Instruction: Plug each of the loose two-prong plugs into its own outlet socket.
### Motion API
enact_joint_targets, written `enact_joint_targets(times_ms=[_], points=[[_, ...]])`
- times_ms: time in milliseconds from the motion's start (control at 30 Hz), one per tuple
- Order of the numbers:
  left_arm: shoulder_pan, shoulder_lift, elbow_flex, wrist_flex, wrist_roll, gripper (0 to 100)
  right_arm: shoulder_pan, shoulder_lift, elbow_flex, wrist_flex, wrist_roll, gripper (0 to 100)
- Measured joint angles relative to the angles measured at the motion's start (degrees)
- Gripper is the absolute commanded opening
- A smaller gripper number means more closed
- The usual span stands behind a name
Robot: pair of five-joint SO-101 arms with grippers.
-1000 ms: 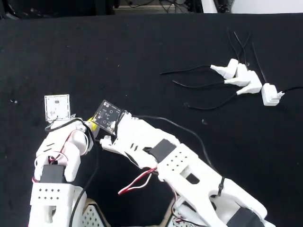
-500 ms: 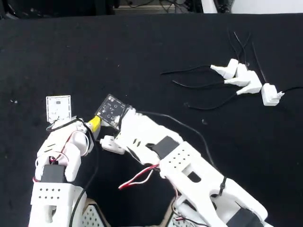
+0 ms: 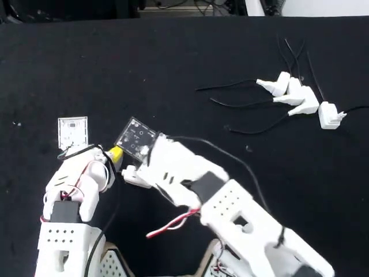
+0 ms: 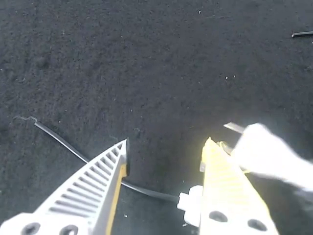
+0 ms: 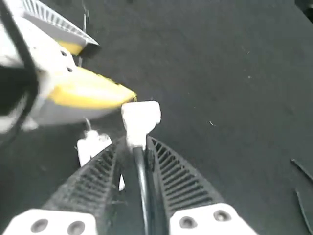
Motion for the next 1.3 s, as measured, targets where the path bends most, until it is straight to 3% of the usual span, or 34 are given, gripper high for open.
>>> enact_joint_targets(times_ms=[167,433,633,967,1300], points=[[0.0,0.0,0.0,0.35,0.0,25,6.77,-5.36,4.13,8.79,1.93,1.1],[0.0,0.0,0.0,0.35,-0.09,25,14.24,-5.8,14.95,9.49,9.32,1.2],[0.0,0.0,0.0,0.35,-0.09,25,14.68,-5.98,15.74,11.78,9.49,13.9],[0.0,0.0,0.0,0.35,-0.09,25,14.68,-4.66,14.51,13.98,10.2,12.3],[0.0,0.0,0.0,0.35,-0.09,25,14.68,18.2,1.85,14.15,10.2,12.1]])
